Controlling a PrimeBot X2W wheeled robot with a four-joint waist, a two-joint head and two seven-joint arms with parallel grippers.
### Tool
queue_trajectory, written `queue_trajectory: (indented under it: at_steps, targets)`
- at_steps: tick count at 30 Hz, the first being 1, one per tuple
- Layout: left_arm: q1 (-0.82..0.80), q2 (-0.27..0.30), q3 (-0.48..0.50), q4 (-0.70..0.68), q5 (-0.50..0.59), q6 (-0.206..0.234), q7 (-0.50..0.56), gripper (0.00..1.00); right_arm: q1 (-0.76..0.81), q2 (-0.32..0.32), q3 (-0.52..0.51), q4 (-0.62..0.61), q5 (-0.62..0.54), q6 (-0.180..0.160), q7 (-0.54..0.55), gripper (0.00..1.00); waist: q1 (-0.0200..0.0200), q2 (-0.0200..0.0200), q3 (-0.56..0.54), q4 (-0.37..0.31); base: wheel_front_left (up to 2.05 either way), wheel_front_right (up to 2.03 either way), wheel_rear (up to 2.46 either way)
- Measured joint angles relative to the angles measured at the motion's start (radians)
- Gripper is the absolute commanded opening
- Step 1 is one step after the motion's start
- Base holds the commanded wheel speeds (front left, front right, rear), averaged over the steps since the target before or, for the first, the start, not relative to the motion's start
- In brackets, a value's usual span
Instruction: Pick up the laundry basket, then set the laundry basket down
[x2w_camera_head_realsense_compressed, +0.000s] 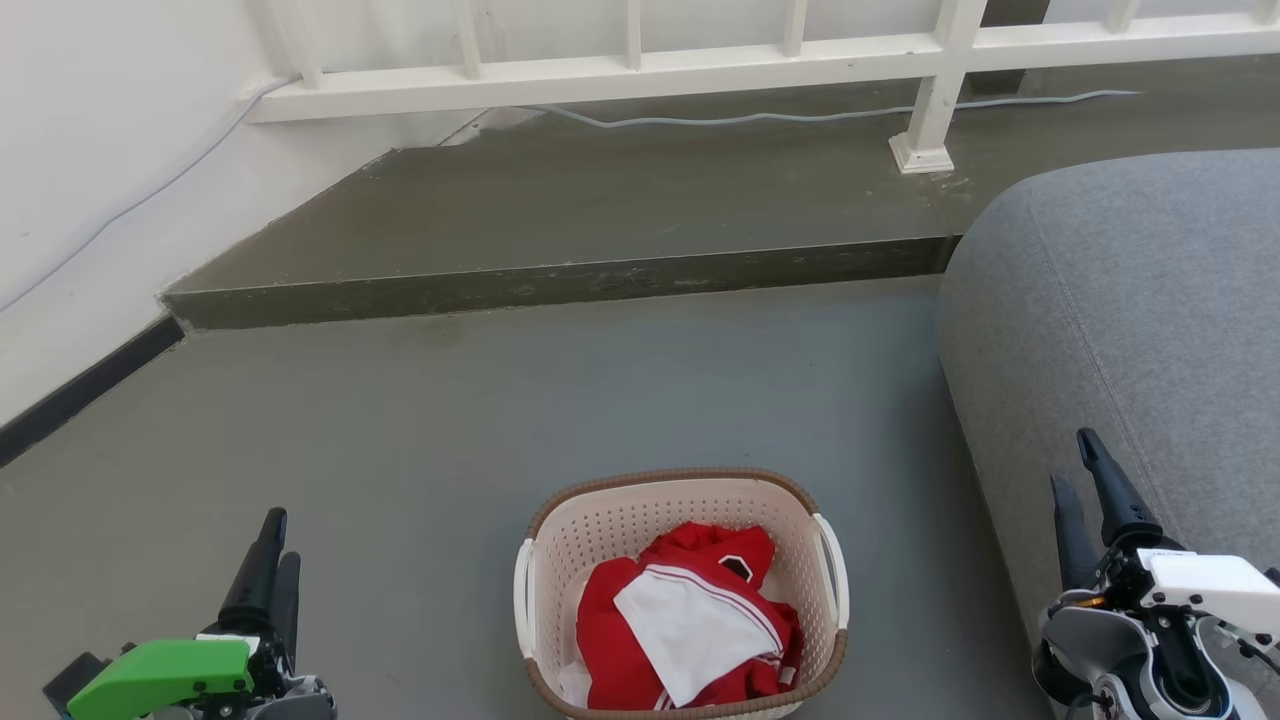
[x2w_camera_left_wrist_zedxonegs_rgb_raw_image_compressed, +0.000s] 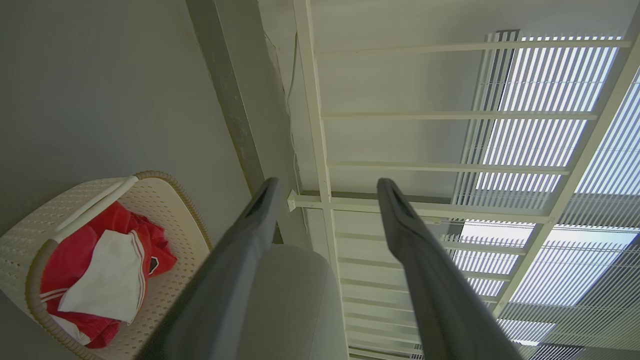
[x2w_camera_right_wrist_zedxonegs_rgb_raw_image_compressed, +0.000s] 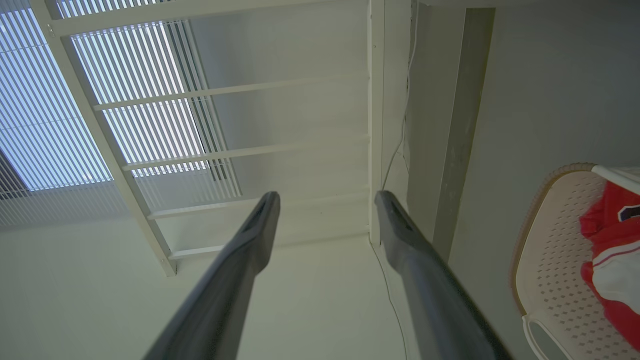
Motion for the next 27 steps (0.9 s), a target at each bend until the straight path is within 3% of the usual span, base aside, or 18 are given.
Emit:
queue_trajectory:
  at_steps: [13,27]
  targets:
    - [-0.003,0.01,-0.04,-0.036,0.081,0.0,-0.051,1.0,-0.005,-0.002,0.04,-0.033,-0.008,0.0,-0.042,1.0,0.0,0.0,0.003,-0.001,0.0,0.0,0.0]
    - [-0.009,0.04,-0.1,-0.062,0.224,0.0,-0.103,1.0,-0.027,-0.051,0.119,-0.065,-0.174,0.0,-0.099,1.0,0.0,0.0,0.008,-0.004,0.0,0.0,0.0]
